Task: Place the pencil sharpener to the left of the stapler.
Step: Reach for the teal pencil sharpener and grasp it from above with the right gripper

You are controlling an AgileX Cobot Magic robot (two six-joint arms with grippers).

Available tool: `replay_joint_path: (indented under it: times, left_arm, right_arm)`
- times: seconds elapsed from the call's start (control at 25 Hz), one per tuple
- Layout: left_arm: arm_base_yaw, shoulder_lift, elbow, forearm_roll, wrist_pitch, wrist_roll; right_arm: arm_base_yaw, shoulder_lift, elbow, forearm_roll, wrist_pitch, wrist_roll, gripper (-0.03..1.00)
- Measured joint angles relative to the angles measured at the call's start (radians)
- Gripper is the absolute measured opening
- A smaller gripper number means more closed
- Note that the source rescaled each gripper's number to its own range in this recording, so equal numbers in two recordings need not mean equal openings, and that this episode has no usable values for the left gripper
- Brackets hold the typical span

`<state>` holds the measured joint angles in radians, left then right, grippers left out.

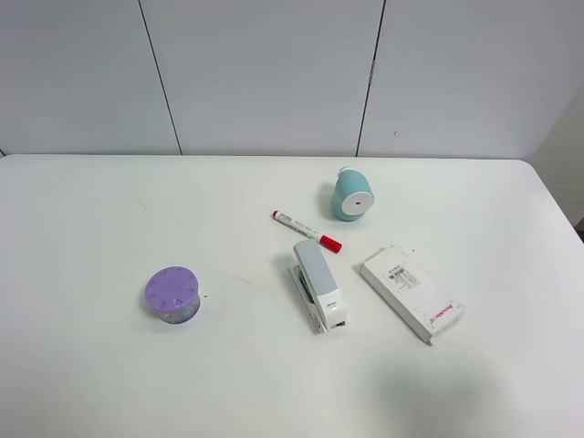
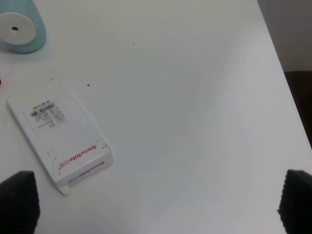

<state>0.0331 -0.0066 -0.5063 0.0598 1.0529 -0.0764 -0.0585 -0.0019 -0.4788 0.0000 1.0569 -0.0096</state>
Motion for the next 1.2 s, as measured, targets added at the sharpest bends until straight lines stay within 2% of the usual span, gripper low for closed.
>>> replay_joint_path:
  times: [0.68,0.8,1.0,1.08,1.12,1.2]
  left_arm:
    - [0.000,0.000,0.000,0.000,0.000,0.000]
    - [0.000,0.000,0.000,0.000,0.000,0.000]
    - [0.000,0.000,0.000,0.000,0.000,0.000]
    - [0.000,0.000,0.000,0.000,0.000,0.000]
    - [0.000,0.000,0.000,0.000,0.000,0.000]
    - [0.000,0.000,0.000,0.000,0.000,0.000]
  right_arm:
    - [0.000,0.000,0.000,0.000,0.000,0.000,1.00]
    - [0.000,0.026,0.000,0.034,0.000,0.000,1.00]
    - [0.000,0.276,-0.051,0.137,-0.077,-0.002,1.00]
    - [0.000,0.429,-0.109,0.183,-0.121,-0.025,1.00]
    - [0.000,0.429,-0.109,0.183,-0.121,-0.025,1.00]
    - [0.000,0.597,-0.184,0.214,-0.139,-0.064,1.00]
